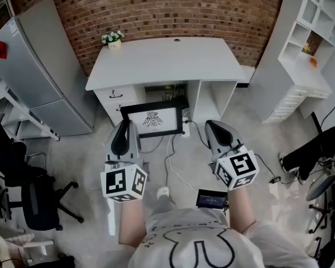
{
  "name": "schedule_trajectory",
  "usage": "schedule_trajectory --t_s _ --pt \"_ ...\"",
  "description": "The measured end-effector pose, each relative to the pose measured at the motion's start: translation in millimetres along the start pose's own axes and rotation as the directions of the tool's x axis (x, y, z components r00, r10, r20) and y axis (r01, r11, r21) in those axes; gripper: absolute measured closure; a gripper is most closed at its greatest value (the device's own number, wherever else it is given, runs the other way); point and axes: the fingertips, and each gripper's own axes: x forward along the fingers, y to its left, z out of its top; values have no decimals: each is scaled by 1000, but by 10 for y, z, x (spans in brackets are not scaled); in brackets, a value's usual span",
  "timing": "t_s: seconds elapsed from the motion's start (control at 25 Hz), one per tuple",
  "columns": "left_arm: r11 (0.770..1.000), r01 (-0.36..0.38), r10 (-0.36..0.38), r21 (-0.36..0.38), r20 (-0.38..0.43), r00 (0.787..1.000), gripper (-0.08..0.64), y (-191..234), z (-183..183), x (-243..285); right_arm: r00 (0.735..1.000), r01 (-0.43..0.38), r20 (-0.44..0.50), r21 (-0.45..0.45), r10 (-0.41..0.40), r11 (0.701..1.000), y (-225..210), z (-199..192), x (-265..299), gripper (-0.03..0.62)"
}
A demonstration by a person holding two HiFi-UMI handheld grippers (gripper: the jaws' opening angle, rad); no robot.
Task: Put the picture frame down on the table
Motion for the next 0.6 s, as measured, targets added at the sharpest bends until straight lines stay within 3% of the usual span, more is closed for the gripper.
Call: schedule_trajectory --t_s 0.6 --pt "996 74 -75 -51 -28 997 488 1105 -91 1590 997 68 -26 -22 -68 997 -132 248 1799 574"
